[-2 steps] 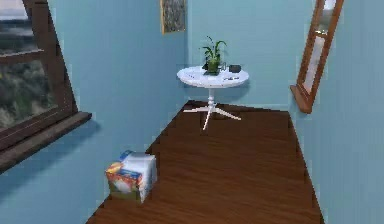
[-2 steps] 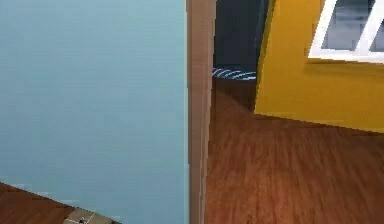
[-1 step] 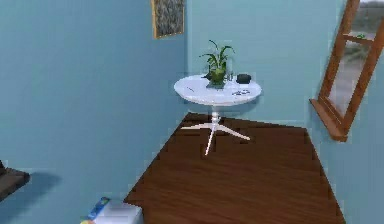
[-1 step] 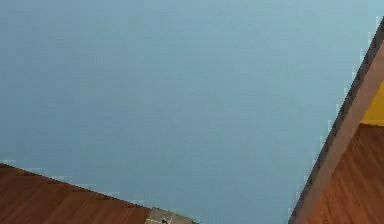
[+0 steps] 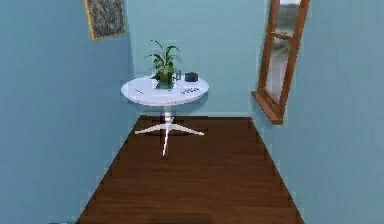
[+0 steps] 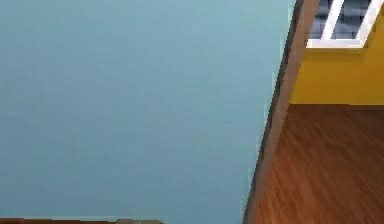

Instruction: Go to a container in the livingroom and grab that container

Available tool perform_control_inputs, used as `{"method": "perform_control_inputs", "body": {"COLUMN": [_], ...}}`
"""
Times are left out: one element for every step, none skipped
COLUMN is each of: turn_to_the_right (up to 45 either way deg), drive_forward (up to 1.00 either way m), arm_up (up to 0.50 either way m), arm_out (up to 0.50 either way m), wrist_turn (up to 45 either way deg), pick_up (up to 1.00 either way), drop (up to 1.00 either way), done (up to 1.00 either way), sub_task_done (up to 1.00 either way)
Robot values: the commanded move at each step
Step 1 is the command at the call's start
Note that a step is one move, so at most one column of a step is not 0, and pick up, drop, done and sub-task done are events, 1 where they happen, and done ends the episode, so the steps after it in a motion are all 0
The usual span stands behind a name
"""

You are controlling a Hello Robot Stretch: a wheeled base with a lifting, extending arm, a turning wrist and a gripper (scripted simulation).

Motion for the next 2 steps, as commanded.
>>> {"method": "perform_control_inputs", "body": {"turn_to_the_right": [0.0,27.0], "drive_forward": [0.75,0.0], "arm_up": [0.0,0.0], "arm_out": [0.0,0.0], "wrist_turn": [0.0,0.0], "pick_up": [0.0,0.0], "drop": [0.0,0.0], "done": [0.0,0.0], "sub_task_done": [0.0,0.0]}}
